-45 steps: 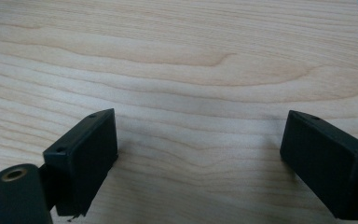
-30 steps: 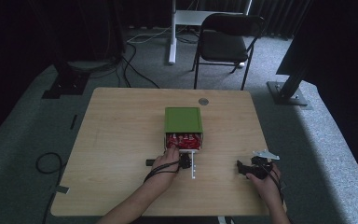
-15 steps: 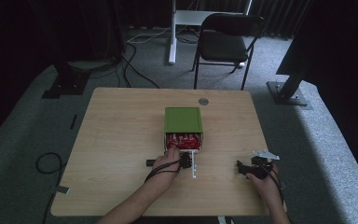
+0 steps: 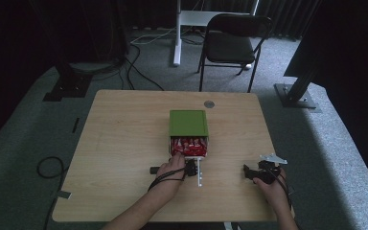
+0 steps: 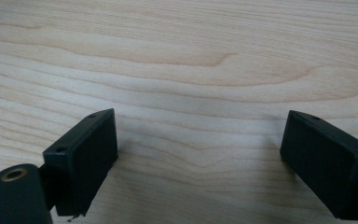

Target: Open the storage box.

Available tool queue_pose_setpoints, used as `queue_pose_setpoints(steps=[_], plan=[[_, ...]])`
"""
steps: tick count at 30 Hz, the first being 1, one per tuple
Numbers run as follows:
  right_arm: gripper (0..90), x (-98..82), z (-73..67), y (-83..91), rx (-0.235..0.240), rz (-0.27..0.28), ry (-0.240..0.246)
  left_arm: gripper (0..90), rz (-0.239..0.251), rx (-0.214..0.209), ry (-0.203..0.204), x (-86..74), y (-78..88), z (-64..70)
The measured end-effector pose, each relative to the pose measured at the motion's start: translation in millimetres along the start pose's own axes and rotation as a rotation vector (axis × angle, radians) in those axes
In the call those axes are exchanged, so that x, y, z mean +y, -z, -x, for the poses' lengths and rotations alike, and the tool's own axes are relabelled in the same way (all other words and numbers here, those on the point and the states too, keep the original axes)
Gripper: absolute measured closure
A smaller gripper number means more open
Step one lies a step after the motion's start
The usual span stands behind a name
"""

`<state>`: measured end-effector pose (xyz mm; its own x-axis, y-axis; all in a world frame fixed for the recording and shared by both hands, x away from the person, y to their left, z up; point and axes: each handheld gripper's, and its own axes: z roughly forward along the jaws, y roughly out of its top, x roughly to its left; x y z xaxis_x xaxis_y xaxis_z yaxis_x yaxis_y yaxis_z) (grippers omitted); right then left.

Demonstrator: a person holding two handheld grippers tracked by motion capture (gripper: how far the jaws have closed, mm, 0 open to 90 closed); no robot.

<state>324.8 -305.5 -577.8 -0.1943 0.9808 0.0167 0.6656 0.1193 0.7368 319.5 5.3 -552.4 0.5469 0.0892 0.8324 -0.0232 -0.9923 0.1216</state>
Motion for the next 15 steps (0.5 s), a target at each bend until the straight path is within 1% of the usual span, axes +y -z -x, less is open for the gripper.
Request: queue_pose_setpoints(steps=[4, 7, 8, 10, 11, 12, 15], plan=[[10.3, 0.0, 0.0, 0.0, 0.000, 0.000, 0.000, 72.2, 0.005, -0.004, 0.003, 0.0, 4.5, 2.9], [10.3, 0.0, 0.0, 0.0, 0.000, 0.000, 0.000, 72.2, 0.009, 0.002, 0.000, -0.2, 8.7, 6.7], [10.3, 0.0, 0.0, 0.0, 0.000, 0.000, 0.000, 72.2, 0.010, -0.001, 0.004, -0.3, 10.0, 7.4], [10.3, 0.0, 0.0, 0.0, 0.000, 0.000, 0.000, 72.2, 0.010, -0.002, -0.001, -0.7, 12.8, 9.1], [10.3, 0.0, 0.0, 0.0, 0.000, 0.000, 0.000, 72.2, 0.013, -0.005, 0.004, -0.5, 14.3, 9.9], [10.3, 0.0, 0.0, 0.0, 0.000, 0.000, 0.000, 72.2, 0.014, -0.004, -0.001, -0.7, 15.4, 11.0], [10.3, 0.0, 0.0, 0.0, 0.000, 0.000, 0.000, 72.1, 0.015, -0.007, 0.001, -0.9, 19.0, 13.2]])
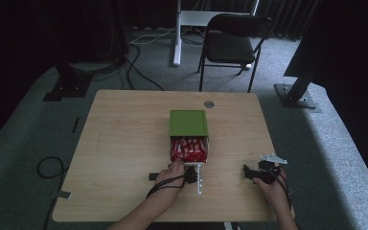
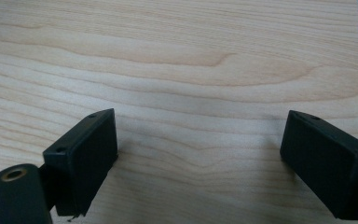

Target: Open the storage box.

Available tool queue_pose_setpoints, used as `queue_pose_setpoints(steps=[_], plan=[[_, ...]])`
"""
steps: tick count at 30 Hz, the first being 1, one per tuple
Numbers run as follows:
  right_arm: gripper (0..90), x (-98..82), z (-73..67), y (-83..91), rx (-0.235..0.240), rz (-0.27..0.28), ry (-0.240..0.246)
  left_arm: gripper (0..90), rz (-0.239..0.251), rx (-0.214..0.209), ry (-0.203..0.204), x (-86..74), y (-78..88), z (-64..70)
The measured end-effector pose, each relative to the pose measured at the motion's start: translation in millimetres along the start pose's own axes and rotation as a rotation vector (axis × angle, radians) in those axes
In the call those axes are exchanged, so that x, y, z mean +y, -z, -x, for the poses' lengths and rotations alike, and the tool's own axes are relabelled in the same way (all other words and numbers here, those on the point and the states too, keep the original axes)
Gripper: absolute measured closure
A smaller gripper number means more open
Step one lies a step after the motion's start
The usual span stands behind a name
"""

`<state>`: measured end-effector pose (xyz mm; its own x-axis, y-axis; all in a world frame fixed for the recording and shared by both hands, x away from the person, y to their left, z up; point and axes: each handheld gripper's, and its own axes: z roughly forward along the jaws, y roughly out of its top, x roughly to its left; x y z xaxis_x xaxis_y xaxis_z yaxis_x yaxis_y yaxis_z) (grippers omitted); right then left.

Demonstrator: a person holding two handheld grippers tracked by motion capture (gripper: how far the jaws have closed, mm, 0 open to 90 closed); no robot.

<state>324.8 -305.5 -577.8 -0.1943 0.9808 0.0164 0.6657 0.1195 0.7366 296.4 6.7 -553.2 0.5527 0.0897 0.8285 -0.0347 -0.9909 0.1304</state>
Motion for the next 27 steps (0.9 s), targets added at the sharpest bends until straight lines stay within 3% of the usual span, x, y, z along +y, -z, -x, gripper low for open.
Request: queue_pose_setpoints(steps=[11, 27], plan=[[10.3, 0.0, 0.0, 0.0, 0.000, 0.000, 0.000, 72.2, 0.007, 0.005, -0.008, 1.0, 13.5, 11.7], [10.3, 0.0, 0.0, 0.0, 0.000, 0.000, 0.000, 72.1, 0.006, -0.025, -0.020, 0.9, 29.4, 25.4]])
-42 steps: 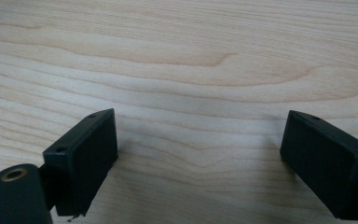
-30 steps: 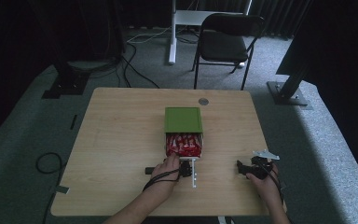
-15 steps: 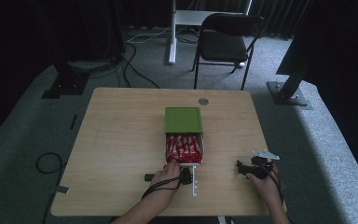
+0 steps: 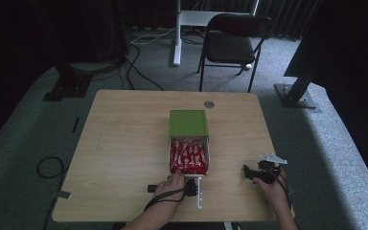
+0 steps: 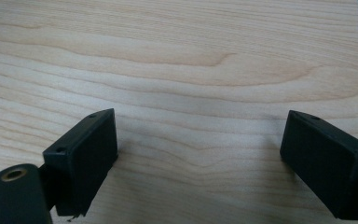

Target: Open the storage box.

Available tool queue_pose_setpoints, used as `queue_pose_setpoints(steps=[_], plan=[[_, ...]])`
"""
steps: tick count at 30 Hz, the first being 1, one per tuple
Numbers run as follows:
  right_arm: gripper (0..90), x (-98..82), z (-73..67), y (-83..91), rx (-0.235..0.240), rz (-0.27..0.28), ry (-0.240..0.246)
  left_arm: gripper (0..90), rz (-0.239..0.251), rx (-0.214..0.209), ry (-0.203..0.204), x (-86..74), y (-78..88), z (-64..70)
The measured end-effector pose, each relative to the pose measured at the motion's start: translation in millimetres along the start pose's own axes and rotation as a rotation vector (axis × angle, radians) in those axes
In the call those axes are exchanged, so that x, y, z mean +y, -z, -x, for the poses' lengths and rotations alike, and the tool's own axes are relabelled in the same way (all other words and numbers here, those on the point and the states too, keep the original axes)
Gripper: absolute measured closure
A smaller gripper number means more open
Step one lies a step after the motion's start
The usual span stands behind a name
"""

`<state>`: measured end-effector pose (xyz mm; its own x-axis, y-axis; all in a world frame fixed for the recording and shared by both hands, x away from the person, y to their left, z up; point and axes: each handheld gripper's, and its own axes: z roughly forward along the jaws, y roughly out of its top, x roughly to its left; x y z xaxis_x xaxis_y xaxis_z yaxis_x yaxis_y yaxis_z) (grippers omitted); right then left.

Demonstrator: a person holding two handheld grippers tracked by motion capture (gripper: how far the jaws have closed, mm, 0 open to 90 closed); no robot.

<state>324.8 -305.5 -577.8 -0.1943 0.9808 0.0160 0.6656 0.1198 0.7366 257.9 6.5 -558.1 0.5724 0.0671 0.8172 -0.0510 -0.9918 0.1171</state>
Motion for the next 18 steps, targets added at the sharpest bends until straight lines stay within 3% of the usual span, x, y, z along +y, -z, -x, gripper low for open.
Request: queue_pose_setpoints(steps=[18], plan=[[10.3, 0.0, 0.0, 0.0, 0.000, 0.000, 0.000, 71.6, 0.016, -0.044, 0.027, -0.5, 13.4, 4.6]])
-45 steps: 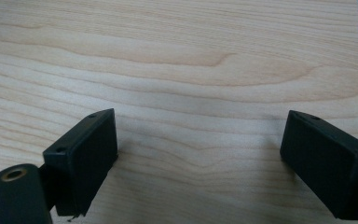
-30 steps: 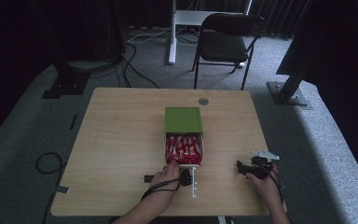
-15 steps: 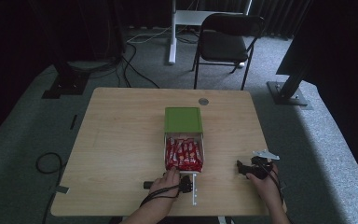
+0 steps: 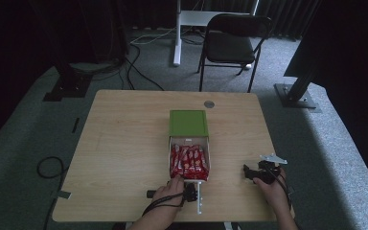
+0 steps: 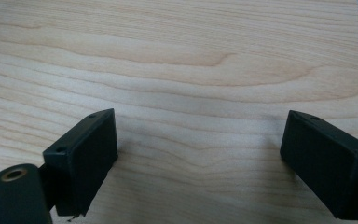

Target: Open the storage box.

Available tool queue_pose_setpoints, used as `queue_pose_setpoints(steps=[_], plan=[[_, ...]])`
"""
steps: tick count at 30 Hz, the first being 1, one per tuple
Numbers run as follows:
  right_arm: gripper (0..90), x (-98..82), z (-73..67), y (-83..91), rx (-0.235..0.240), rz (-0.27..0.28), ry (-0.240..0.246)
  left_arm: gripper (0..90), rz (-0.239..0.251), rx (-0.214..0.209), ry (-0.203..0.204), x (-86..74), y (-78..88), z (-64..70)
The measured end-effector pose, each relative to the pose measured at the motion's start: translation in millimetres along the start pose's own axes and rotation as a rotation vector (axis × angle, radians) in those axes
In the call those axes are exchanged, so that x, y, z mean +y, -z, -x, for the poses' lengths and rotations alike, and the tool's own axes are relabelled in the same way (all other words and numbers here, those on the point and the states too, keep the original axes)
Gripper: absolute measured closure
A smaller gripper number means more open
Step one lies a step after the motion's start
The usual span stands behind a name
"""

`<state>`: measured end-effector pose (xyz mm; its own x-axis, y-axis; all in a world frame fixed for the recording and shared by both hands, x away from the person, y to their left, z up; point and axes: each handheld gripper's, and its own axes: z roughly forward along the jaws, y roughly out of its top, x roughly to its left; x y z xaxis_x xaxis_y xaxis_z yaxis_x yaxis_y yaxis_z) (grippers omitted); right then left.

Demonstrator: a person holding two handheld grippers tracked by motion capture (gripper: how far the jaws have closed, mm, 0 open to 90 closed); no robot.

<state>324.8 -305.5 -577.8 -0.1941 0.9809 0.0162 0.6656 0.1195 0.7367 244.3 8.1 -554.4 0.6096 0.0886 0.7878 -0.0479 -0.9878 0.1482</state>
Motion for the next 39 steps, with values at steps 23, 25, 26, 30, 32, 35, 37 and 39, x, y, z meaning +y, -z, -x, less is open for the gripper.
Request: queue_pose_setpoints(steps=[23, 25, 26, 30, 32, 35, 37, 39], plan=[[10.3, 0.0, 0.0, 0.0, 0.000, 0.000, 0.000, 59.0, 0.037, -0.105, 0.074, -2.6, 9.6, -3.2], [10.3, 0.0, 0.0, 0.0, 0.000, 0.000, 0.000, 45.4, 0.050, -0.164, 0.088, -4.0, 9.8, -4.6], [10.3, 0.0, 0.0, 0.0, 0.000, 0.000, 0.000, 42.3, 0.057, -0.177, 0.085, -4.7, 10.2, -4.8], [10.3, 0.0, 0.0, 0.0, 0.000, 0.000, 0.000, 38.6, 0.094, -0.226, 0.133, -8.4, 13.0, -8.2], [10.3, 0.0, 0.0, 0.0, 0.000, 0.000, 0.000, 38.2, 0.110, -0.255, 0.160, -9.8, 15.1, -11.0], [10.3, 0.0, 0.0, 0.0, 0.000, 0.000, 0.000, 38.2, 0.134, -0.295, 0.196, -11.7, 18.4, -14.6], [10.3, 0.0, 0.0, 0.0, 0.000, 0.000, 0.000, 38.1, 0.149, -0.326, 0.221, -13.1, 21.1, -17.6], [10.3, 0.0, 0.0, 0.0, 0.000, 0.000, 0.000, 38.1, 0.164, -0.361, 0.247, -14.9, 24.5, -21.2]])
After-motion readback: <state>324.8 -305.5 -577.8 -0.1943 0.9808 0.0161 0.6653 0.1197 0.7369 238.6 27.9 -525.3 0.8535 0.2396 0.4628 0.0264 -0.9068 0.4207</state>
